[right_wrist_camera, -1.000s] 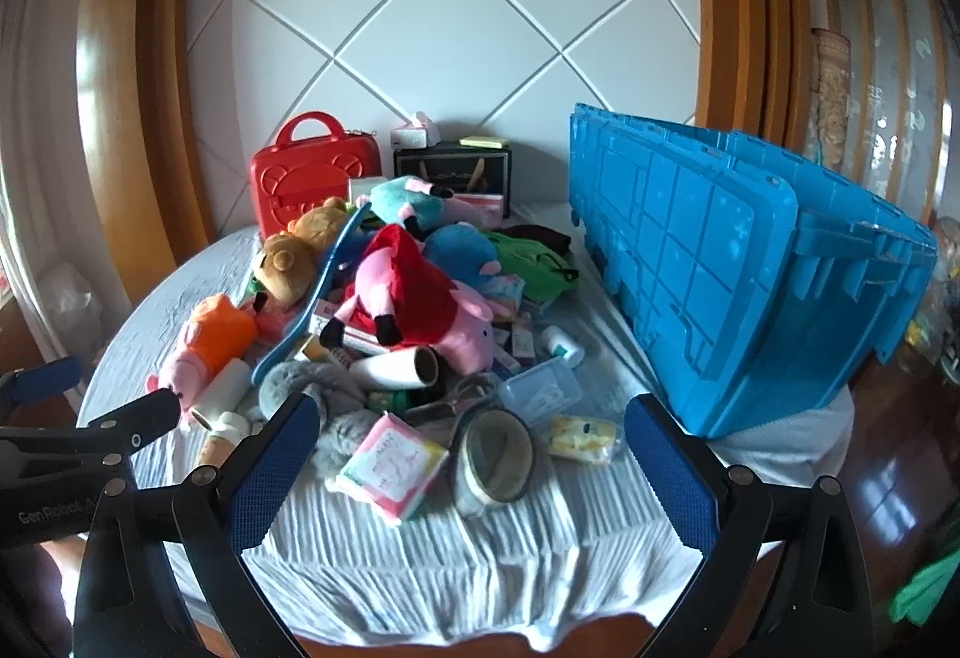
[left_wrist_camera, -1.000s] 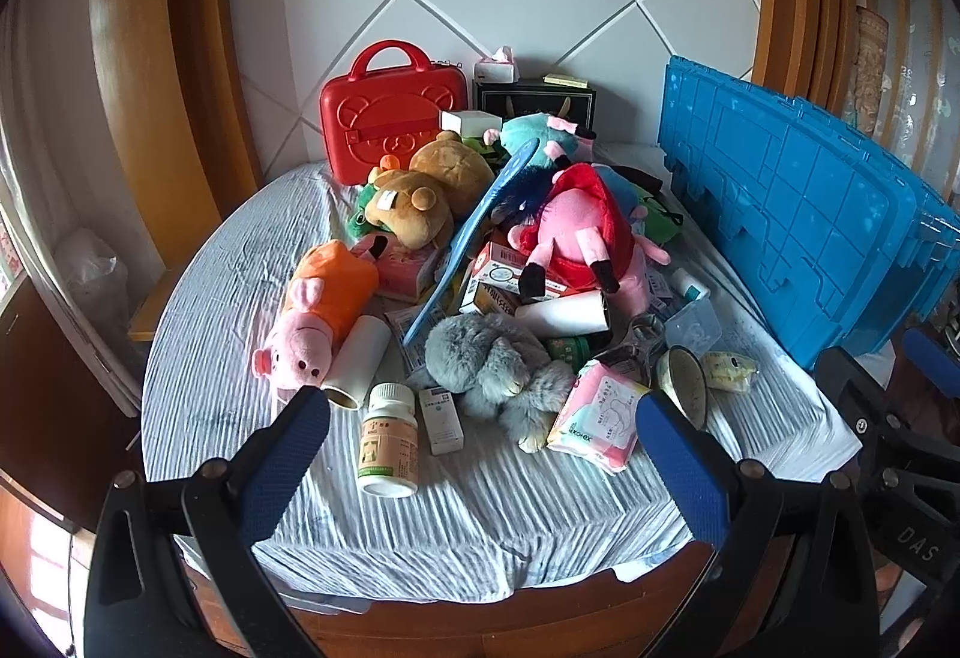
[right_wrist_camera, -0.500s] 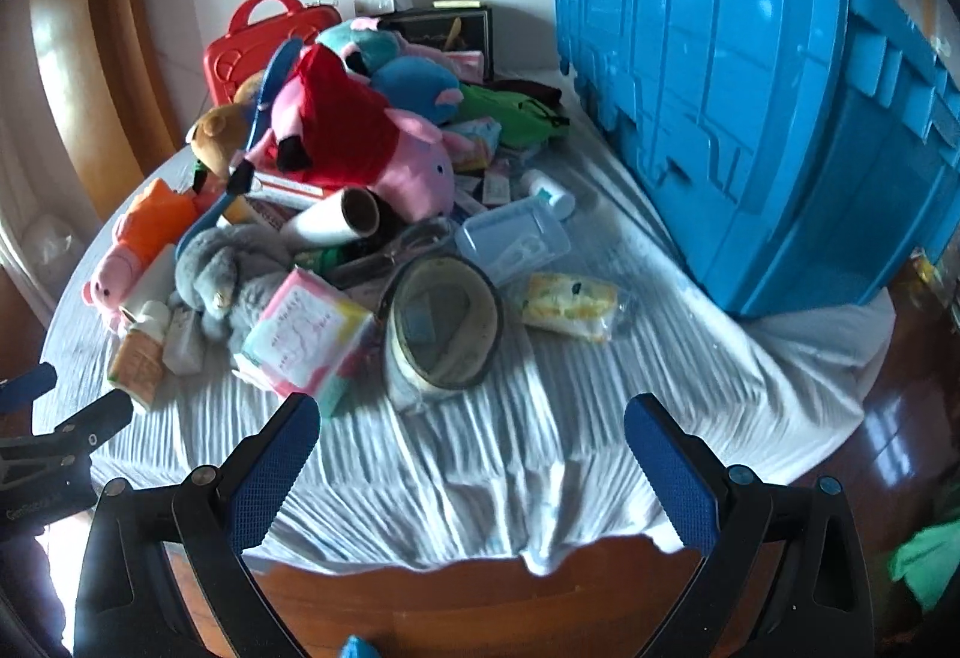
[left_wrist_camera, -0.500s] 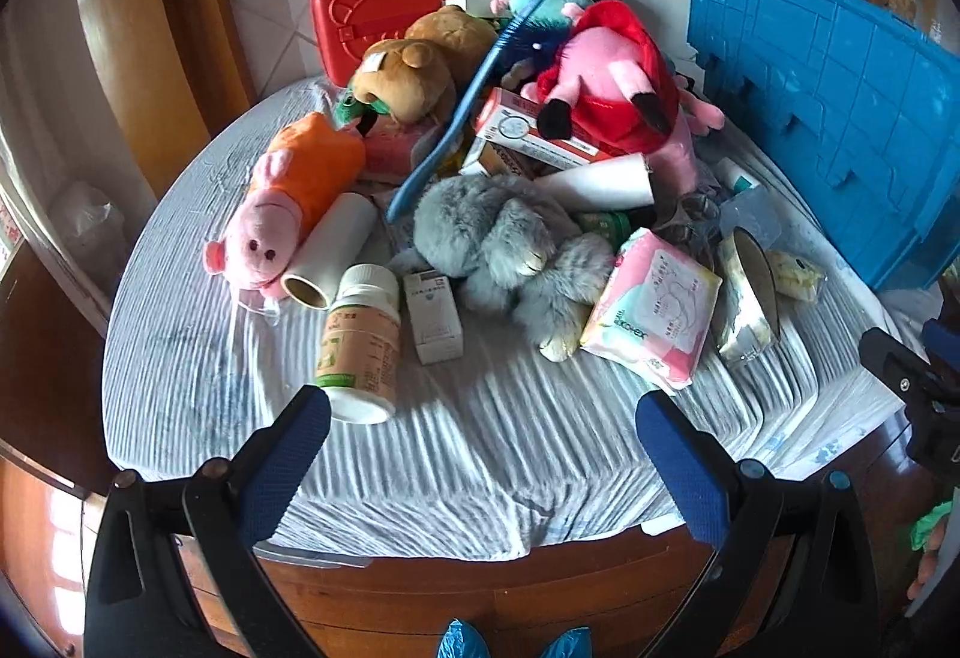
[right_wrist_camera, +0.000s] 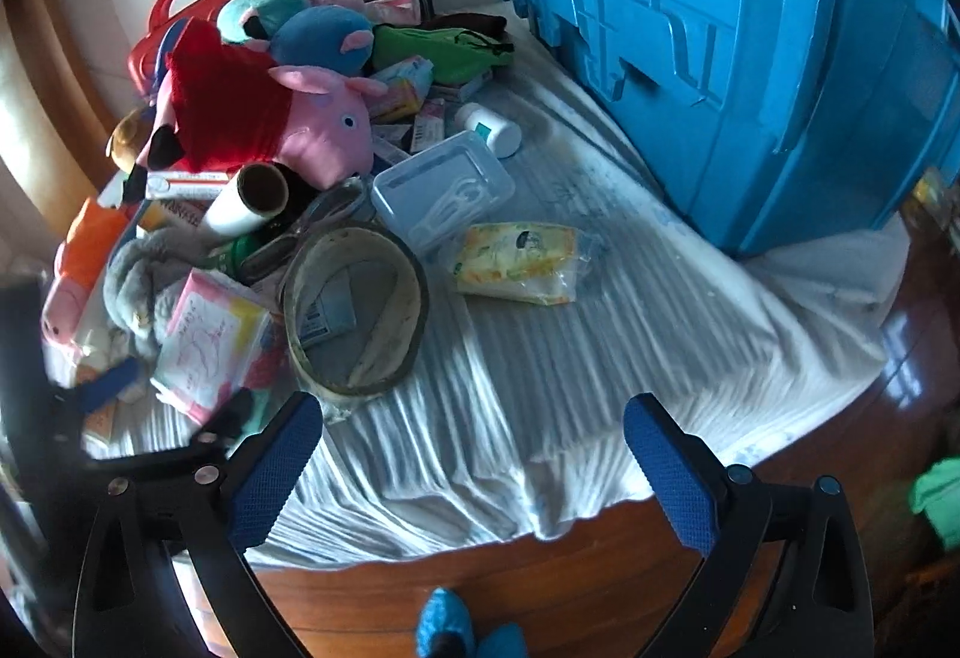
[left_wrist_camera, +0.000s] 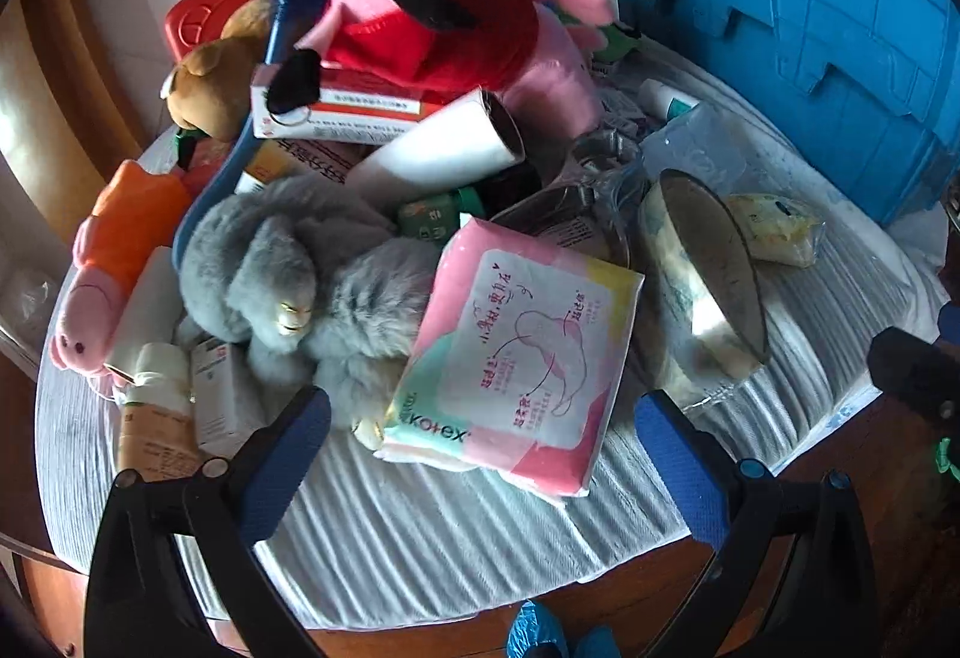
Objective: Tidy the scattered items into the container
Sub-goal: 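Grasp the pink Kotex pack with the left tool while the right tool grasps the tape roll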
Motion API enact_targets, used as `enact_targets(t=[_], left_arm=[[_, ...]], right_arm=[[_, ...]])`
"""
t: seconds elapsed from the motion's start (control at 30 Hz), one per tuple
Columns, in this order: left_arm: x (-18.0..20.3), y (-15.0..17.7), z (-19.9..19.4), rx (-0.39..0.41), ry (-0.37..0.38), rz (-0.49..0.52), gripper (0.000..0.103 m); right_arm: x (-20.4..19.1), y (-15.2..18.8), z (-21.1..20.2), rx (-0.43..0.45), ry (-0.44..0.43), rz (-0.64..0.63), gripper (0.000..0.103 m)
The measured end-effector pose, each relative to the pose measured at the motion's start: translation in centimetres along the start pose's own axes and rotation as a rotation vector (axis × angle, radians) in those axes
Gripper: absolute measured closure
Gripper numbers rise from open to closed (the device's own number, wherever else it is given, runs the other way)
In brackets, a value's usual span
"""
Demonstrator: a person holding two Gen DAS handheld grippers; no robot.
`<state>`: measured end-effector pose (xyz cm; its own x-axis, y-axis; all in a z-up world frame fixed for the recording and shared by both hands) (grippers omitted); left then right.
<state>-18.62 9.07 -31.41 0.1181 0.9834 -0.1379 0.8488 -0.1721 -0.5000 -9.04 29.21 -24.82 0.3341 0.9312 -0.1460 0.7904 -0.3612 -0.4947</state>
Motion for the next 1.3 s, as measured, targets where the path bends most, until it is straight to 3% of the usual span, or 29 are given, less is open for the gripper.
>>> enact_targets(t=[0.03,0.07,0.13,0.27,0.37,0.43,0.7,0.77,0.93,1.03,1.2,1.3], left_arm=[[0.0,0.0,1.0,-0.023,-0.011,0.004,0.005],[0.0,0.1,1.9,-0.049,-0.002,0.001,0.017],[-0.4,-0.2,2.1,-0.044,-0.003,-0.031,0.030],[-1.3,-0.6,1.9,-0.026,-0.003,-0.120,0.030],[-1.0,-0.4,1.9,-0.026,-0.026,-0.138,0.031],[-1.0,-0.1,1.5,-0.022,-0.038,-0.152,0.031],[-3.5,0.4,0.6,-0.010,-0.054,-0.187,0.031],[-3.8,0.3,0.6,-0.008,-0.045,-0.195,0.031],[-3.1,0.0,1.0,-0.002,-0.027,-0.172,0.031],[-3.2,0.1,1.2,0.000,-0.023,-0.161,0.031],[-3.4,-0.2,1.4,0.003,0.002,-0.176,0.031],[-3.4,-0.4,1.5,0.003,0.011,-0.173,0.031]], right_arm=[[0.0,-0.2,0.4,-0.009,-0.018,0.017,0.001],[-0.1,-0.4,0.8,-0.017,-0.040,0.027,0.000],[-0.2,-1.0,1.6,-0.022,-0.056,0.014,0.001],[0.4,-1.9,3.4,-0.055,-0.045,-0.017,0.003],[-0.4,-2.1,3.6,-0.056,-0.085,-0.023,0.021],[-1.5,-2.1,4.2,-0.068,-0.121,-0.021,0.026],[-4.4,-2.3,4.7,-0.072,-0.228,0.038,0.025],[-5.0,-2.5,4.1,-0.055,-0.242,0.045,0.020],[-5.6,-1.8,6.0,-0.111,-0.209,0.042,0.020],[-5.1,-1.6,7.4,-0.124,-0.154,0.043,0.030],[-4.7,-2.5,8.0,-0.108,-0.121,0.045,0.029],[-4.4,-2.4,8.7,-0.136,-0.153,0.092,0.027]])
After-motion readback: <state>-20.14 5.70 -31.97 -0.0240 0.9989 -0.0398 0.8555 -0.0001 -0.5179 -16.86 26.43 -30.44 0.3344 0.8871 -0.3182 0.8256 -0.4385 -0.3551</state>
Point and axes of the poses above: each gripper's, at about its wrist camera, not at the fingertips, and z roughly the way its jaws point, x to its right, y to its underside, the point moved 8 cm from there along z, roughly the way its jaws point, and after that the axes turned 3 degrees about -x, right-handed, at the moved point
